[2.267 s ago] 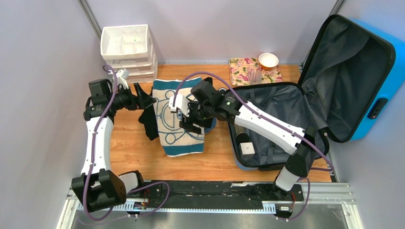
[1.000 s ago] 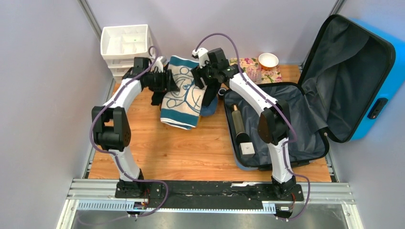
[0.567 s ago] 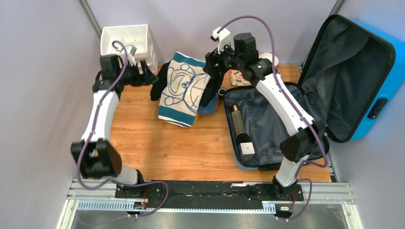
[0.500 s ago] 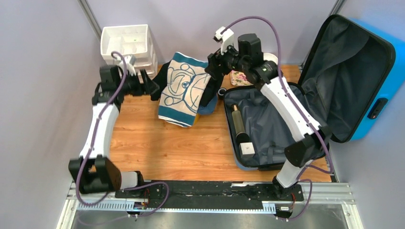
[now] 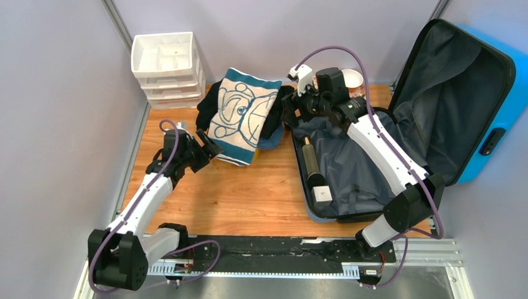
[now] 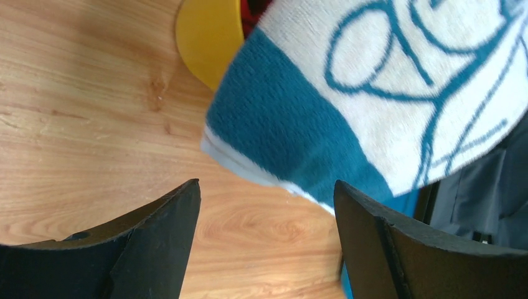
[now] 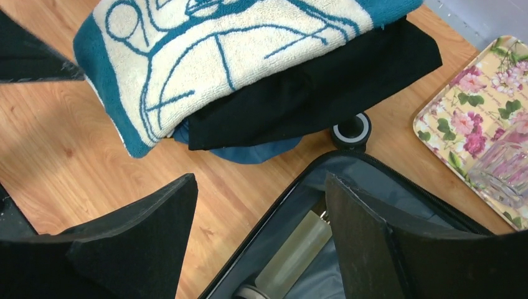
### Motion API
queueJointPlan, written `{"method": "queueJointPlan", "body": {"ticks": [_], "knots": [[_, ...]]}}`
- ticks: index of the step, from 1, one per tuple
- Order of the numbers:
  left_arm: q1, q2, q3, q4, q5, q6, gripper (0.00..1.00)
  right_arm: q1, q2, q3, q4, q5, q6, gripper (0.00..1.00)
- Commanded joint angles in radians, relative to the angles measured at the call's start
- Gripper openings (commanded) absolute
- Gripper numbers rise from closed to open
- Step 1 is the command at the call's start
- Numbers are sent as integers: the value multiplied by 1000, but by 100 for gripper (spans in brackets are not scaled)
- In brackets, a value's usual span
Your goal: Open, take out, and arrange the luggage
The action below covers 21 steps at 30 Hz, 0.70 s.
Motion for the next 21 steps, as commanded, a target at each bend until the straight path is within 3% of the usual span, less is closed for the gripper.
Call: {"method": "queueJointPlan", "body": {"ticks": [1, 4, 8, 17, 21], "knots": [[-11, 93, 0, 186, -99, -93, 86, -13, -92, -27, 25, 1, -7, 79], [-11, 190, 41, 297, -106, 0, 86, -28, -100, -45, 22, -5, -1, 79], [-19, 377, 189, 328, -68, 148, 87, -46, -102, -55, 21, -21, 11, 79], [-22, 758, 516, 421, 65, 222, 87, -80, -115, -73, -12, -42, 8, 79], [-29, 968, 850, 287, 73, 460, 85, -83, -120, -88, -16, -48, 7, 78]]}}
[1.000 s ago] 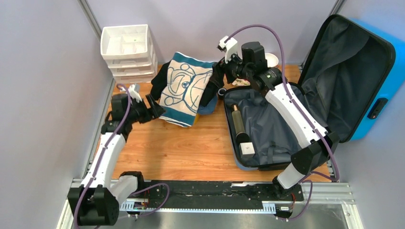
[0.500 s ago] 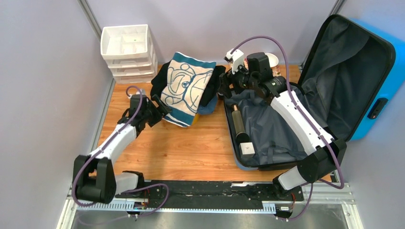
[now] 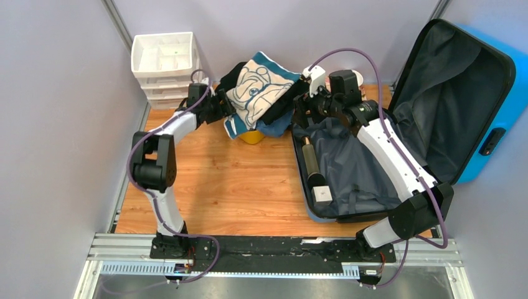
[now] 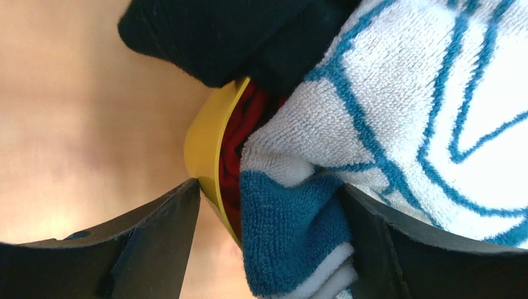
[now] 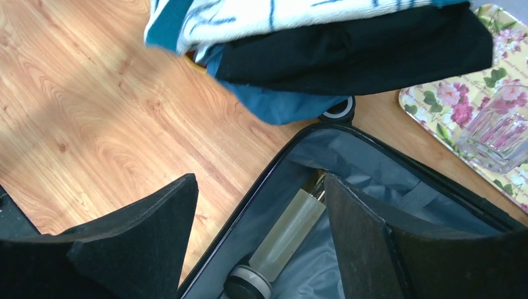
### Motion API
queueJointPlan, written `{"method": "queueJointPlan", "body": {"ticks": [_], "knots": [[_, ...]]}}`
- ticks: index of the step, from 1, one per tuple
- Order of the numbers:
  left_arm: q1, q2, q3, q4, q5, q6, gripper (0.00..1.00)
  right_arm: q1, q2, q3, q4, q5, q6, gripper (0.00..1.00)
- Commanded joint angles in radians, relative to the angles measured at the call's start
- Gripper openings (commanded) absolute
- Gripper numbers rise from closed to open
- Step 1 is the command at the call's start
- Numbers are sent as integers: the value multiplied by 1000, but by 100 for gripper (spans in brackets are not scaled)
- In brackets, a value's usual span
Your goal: Open, take out, and arrange the luggage
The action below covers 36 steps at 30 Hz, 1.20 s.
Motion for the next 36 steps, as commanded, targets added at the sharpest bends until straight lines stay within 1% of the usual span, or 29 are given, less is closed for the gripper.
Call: {"method": "queueJointPlan", "body": {"ticks": [1, 3, 4, 5, 6, 8, 10, 11, 13, 14, 15, 17, 18, 20, 22, 23, 25, 28, 29, 31, 34, 35, 36], "knots": [[-19, 164, 324, 7, -11, 271, 86, -6, -36, -10, -13, -21, 5, 78], [-16, 145, 399, -29, -71, 392, 88, -6, -45, -10, -17, -23, 3, 78], [-15, 125, 409, -38, -107, 425, 88, -7, -48, -14, -17, -21, 2, 78], [-12, 99, 412, -46, -112, 454, 88, -7, -56, -17, -17, -21, -1, 78], [0, 41, 400, -67, -105, 491, 88, -9, -59, -22, -17, -21, -2, 78], [16, -21, 378, -113, -28, 508, 88, -9, -71, -33, -19, -21, 2, 78], [19, -110, 360, -226, 15, 538, 88, -12, -80, -39, -21, -21, 6, 78], [13, -141, 326, -303, 19, 561, 88, -10, -83, -39, -19, -20, 8, 78], [-12, -226, 279, -380, 38, 613, 88, -16, -86, -40, -19, -17, 14, 78], [-25, -251, 219, -450, 58, 635, 88, -18, -86, -39, -16, -15, 18, 78], [-36, -292, 191, -483, 69, 652, 89, -27, -88, -39, -16, -15, 29, 78], [-84, -316, 130, -568, 108, 655, 89, -45, -86, -37, -11, -20, 40, 78], [-105, -314, 122, -596, 102, 640, 89, -53, -86, -37, -11, -20, 44, 78], [-140, -316, 67, -619, 122, 606, 89, -75, -88, -37, -11, -27, 61, 78], [-159, -313, 21, -595, 157, 530, 89, -90, -91, -42, -11, -32, 71, 78], [-168, -310, -28, -545, 161, 472, 89, -104, -94, -43, -11, -33, 75, 78], [-176, -288, -65, -489, 144, 413, 89, -116, -102, -53, -10, -43, 81, 78], [-190, -239, -111, -358, 138, 327, 89, -124, -109, -73, 1, -43, 81, 78], [-188, -227, -130, -274, 144, 293, 89, -125, -109, -76, 2, -43, 81, 78], [-190, -184, -134, -198, 127, 253, 89, -127, -105, -85, 4, -43, 81, 77], [-176, -107, -96, -95, 76, 172, 89, -133, -103, -92, 6, -43, 81, 77], [-168, -75, -97, -4, 93, 113, 90, -139, -102, -94, 7, -43, 81, 77], [-161, -63, -99, 44, 78, 79, 89, -141, -100, -94, 9, -44, 84, 77]]}}
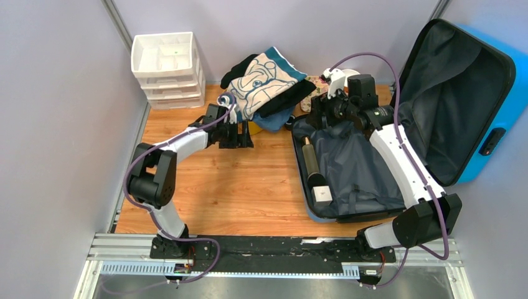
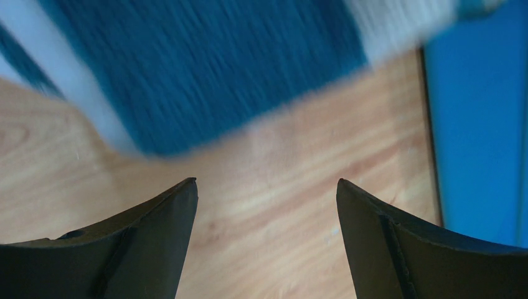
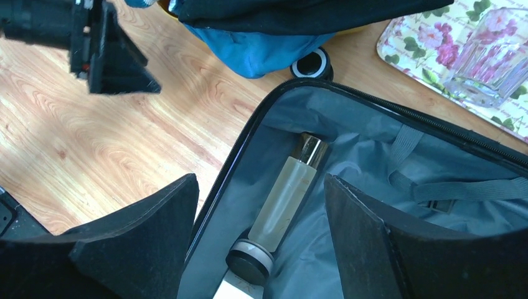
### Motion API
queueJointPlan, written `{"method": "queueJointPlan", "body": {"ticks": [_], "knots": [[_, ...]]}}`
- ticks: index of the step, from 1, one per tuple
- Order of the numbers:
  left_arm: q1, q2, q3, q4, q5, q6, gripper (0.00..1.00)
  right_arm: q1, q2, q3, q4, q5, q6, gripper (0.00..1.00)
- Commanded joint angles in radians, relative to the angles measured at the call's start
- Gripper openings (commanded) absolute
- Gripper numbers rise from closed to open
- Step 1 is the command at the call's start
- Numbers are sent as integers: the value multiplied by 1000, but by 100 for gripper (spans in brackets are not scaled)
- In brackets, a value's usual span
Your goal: Open, take out, and arrange the luggage
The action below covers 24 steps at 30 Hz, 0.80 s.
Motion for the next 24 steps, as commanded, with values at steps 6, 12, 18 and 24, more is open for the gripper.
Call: {"method": "queueJointPlan", "body": {"ticks": [6, 12, 18, 24], "knots": [[51, 197, 150, 447, -213, -208, 90, -37, -13, 0, 44, -39, 29, 77], [69, 361, 371, 520, -174, -74, 90, -54, -22, -11, 43, -49, 33, 77], [83, 459, 509, 592, -263, 119, 90, -57, -28, -7, 41, -64, 49, 77], [126, 461, 562, 630, -245, 275, 89, -55, -21, 22, 29, -73, 55, 77]]}}
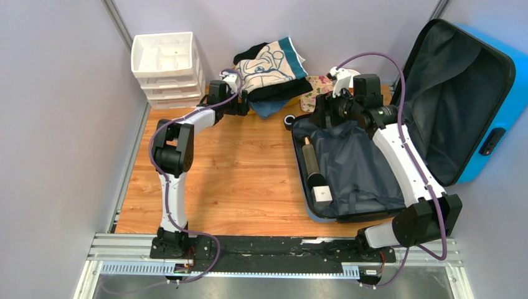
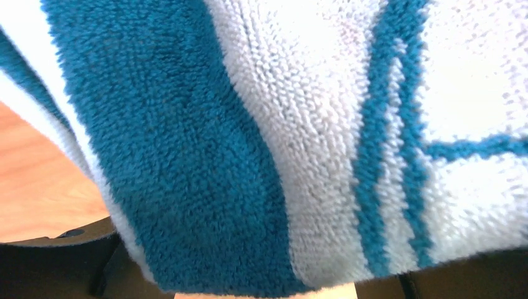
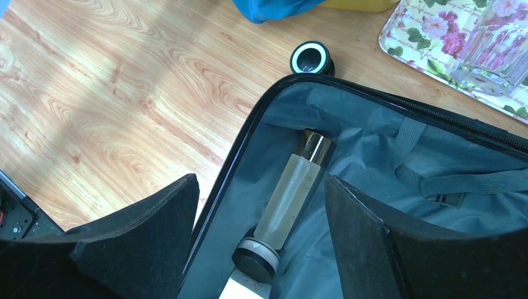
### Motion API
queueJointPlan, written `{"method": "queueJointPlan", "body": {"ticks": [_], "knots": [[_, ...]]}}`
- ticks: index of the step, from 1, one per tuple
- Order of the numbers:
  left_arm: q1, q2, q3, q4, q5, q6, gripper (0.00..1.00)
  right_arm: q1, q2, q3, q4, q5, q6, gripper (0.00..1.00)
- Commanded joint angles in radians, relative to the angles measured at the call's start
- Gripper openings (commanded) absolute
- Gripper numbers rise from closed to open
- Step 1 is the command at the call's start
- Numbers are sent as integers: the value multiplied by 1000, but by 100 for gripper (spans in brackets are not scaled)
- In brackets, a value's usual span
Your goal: Open, take out, and arrange the luggage
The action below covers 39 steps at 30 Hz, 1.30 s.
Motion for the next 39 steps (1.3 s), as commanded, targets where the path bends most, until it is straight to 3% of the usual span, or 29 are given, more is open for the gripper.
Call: {"method": "queueJointPlan", "body": {"ticks": [1, 6, 9, 13, 16, 23, 29, 39], "knots": [[56, -5, 124, 241, -48, 177, 89, -5, -21, 37, 30, -22, 19, 77], [98, -123, 127, 83, 155, 262, 87, -5, -19, 39, 30, -32, 22, 77], [119, -246, 105, -156, 286, 299, 86, -5, -31, 33, 27, -35, 19, 77], [205, -433, 52, -247, 332, 238, 83, -6, -48, 19, 29, -43, 17, 77], [352, -468, 77, -241, 319, 163, 79, -5, -54, 13, 32, -51, 25, 77], [538, -343, 222, -227, 236, 124, 68, -5, -44, 8, 43, -77, 48, 76], [573, -258, 244, -128, 240, 116, 67, -6, -51, -4, 39, -72, 44, 76], [573, -77, 434, -69, 234, 98, 65, -5, -28, -7, 17, -68, 25, 76]]}}
